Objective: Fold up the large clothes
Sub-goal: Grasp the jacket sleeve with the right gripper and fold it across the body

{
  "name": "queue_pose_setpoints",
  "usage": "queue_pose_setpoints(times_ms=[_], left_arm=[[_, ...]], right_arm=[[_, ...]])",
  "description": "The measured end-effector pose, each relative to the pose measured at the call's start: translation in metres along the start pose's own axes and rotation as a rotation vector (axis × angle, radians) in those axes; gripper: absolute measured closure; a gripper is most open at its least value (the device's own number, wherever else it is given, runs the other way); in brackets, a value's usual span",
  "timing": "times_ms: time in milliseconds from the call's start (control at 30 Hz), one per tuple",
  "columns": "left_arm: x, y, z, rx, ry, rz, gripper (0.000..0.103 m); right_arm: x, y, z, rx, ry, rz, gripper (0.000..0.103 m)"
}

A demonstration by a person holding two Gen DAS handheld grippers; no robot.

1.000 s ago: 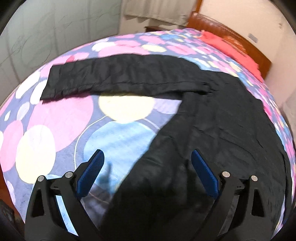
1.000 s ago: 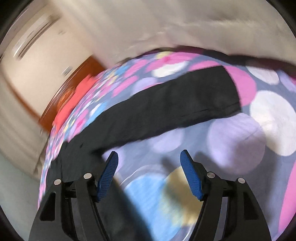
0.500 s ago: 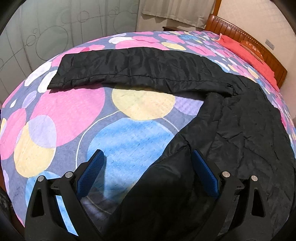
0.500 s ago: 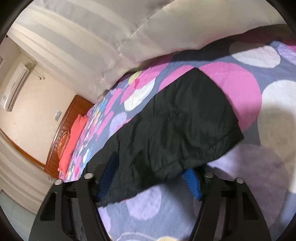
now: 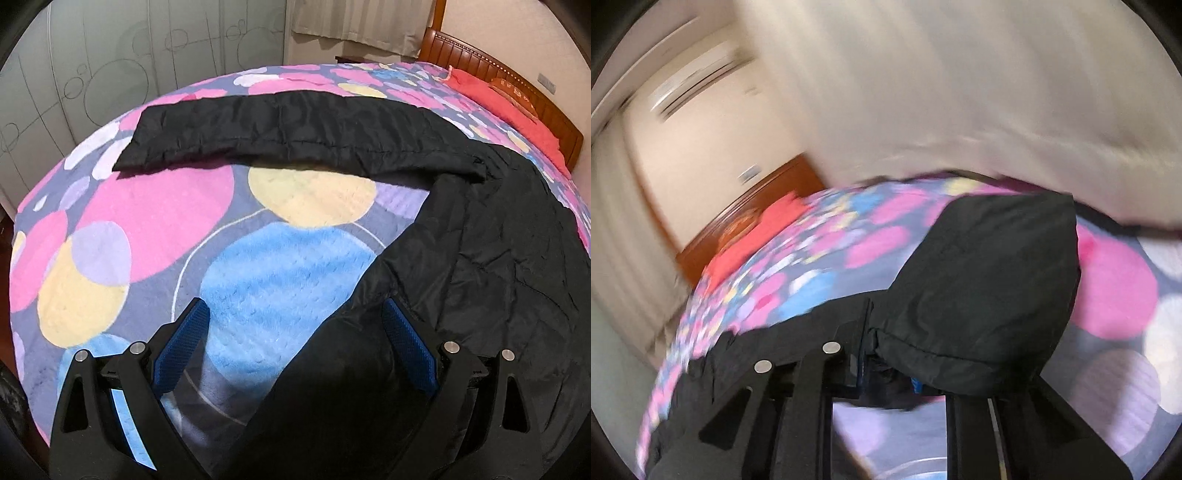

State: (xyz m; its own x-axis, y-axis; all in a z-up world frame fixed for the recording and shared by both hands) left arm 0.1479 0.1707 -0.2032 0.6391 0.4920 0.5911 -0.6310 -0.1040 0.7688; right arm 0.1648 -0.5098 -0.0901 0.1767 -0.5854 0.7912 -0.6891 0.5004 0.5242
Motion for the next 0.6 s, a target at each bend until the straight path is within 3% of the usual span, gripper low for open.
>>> queue_pose_setpoints(times_ms=[100, 367, 600], left_arm=[[0.0, -0.002, -0.001, -0.01, 0.008, -0.005, 0.007], [-0.002, -0.006, -0.002, -0.025, 0.013, -0.003, 0.006], [-0.002, -0.01, -0.002, -0.026, 0.008, -0.004, 0.003]], right_arm=[[-0.007, 0.01, -0.068, 0.083, 0.128, 0.01, 0.085], [-0.065, 0.033, -0.23, 0.307, 0.337, -0.04, 0.085], [-0.154, 0.055, -0.336, 0.471, 0.521, -0.143, 0.085]])
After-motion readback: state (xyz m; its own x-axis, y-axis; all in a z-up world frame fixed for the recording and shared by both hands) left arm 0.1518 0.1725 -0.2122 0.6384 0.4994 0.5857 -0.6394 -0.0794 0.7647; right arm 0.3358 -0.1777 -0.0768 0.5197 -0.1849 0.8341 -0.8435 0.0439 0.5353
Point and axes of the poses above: each gripper's, at about its wrist camera, not at the fingertips, and y roughly against the way its jaws point, z to its right, x to its top, the point moved 8 cm from there along -y, roughly the way its jaws point, and after that the axes turned 13 degrees about -x, right-handed, at the moved point
